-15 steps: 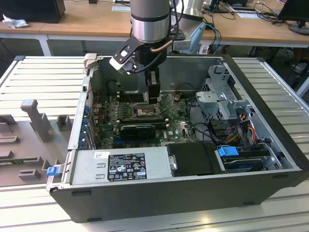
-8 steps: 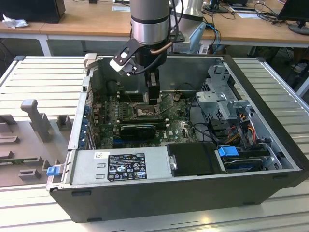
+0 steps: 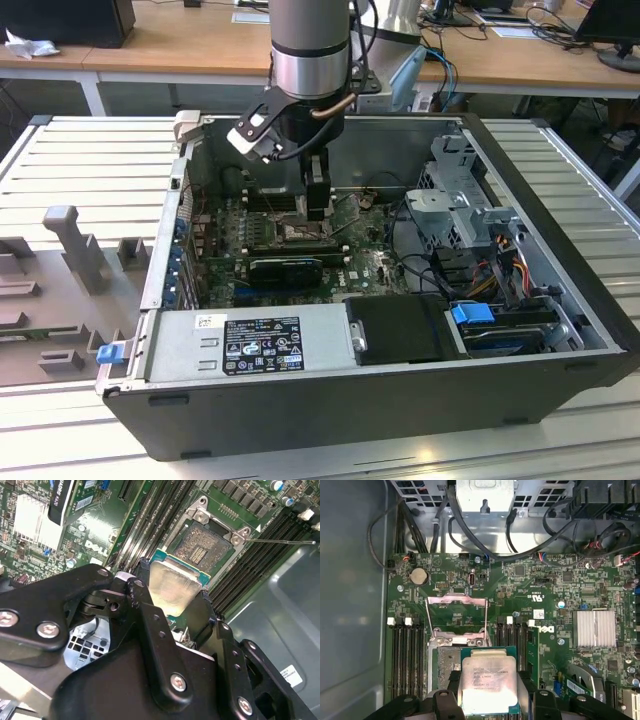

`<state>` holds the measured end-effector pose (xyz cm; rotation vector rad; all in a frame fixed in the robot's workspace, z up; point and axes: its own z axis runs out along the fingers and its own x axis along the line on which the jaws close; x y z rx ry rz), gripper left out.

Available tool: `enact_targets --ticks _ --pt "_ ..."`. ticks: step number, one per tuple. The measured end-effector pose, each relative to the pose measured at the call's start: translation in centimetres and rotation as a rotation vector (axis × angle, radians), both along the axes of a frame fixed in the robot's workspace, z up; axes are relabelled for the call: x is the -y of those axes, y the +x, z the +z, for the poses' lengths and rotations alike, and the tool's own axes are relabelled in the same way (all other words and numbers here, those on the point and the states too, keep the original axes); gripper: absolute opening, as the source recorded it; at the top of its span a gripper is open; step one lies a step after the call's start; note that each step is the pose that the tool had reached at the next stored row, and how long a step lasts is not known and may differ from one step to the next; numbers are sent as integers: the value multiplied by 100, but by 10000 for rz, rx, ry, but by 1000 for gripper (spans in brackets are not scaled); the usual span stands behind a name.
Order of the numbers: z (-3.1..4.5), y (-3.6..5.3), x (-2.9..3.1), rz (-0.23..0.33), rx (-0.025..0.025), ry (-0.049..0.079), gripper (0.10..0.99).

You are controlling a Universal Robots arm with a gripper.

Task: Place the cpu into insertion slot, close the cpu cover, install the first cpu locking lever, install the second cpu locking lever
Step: 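Place the cpu into insertion slot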

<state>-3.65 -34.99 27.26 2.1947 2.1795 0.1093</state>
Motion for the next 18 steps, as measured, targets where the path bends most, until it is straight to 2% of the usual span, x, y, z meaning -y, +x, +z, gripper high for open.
enact_targets --ticks 13,16,18 --pt "-120 -36 -23 -368 6 14 529" --pt "-181 -38 -64 -365 6 12 529" --pt "-218 -43 -134 -352 6 14 529"
